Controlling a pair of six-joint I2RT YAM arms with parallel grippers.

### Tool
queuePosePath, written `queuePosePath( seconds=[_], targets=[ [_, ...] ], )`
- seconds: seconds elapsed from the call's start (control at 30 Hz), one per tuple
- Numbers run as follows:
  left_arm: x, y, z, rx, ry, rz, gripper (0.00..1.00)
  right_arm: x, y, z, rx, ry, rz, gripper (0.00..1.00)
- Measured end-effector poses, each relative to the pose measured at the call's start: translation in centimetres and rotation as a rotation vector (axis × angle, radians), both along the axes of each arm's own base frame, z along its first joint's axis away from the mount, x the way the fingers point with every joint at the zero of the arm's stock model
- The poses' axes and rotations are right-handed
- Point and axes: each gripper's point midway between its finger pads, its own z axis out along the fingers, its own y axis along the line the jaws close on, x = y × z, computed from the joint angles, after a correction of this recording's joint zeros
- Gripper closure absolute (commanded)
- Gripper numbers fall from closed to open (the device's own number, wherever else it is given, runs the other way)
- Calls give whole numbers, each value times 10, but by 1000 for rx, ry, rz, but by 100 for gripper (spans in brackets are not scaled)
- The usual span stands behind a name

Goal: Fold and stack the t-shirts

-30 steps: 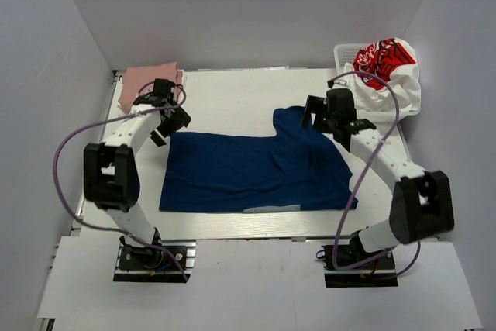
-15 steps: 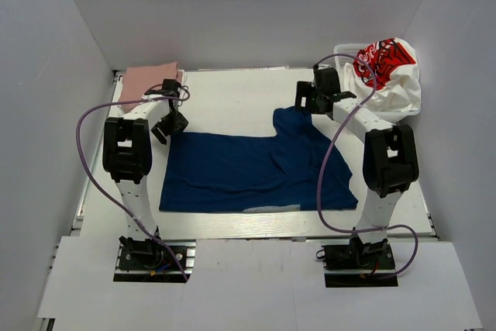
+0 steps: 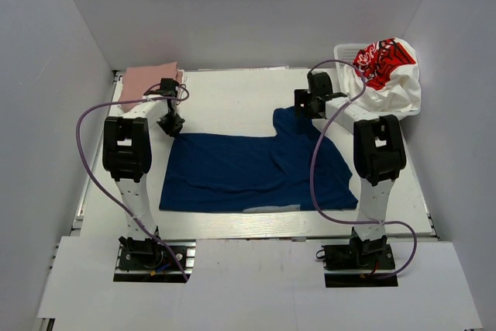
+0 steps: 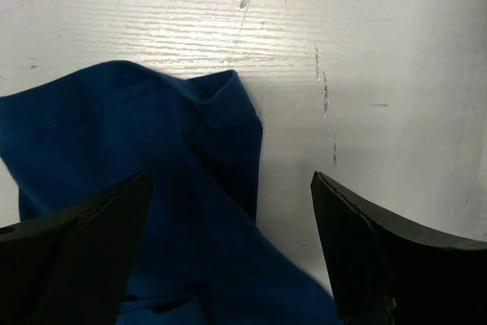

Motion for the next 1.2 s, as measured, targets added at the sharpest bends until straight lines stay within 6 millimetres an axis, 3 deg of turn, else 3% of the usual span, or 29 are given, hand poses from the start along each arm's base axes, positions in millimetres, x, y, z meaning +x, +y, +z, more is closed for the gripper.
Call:
queuePosePath(
  seconds=[0.2,0.37,0.43,0.47,0.5,0.53,0.6,0.8,0.93,1.2],
  targets=[
    [3,-1,0,-3,1,-21,98,16,4,-12,-17,1,24,10],
    [2,-2,0,-3,3,-25,100,37,15,-18,13,-19,42,13],
    [2,-2,0,-3,2,-26,100,43,19,-21,29,-24,50,26],
    [2,-2,0,-2,2,-27,100,46,21,-22,36,-27,52,46],
    [2,-1,0,-2,2,-28,100,48,23,-23,41,-32,56,58],
    [2,-1,0,-2,2,-30,100,49,24,-25,47,-33,57,79],
    [2,-1,0,-1,2,-34,100,50,25,-29,52,-31,61,97],
    [0,-1,1,0,-7,-37,100,48,24,-24,46,-54,75,100],
    [-17,0,3,3,5,-43,100,18,18,-1,29,-78,119,100],
    [-36,0,39,15,-79,-73,100,-33,22,102,2,-292,266,100]
  ],
)
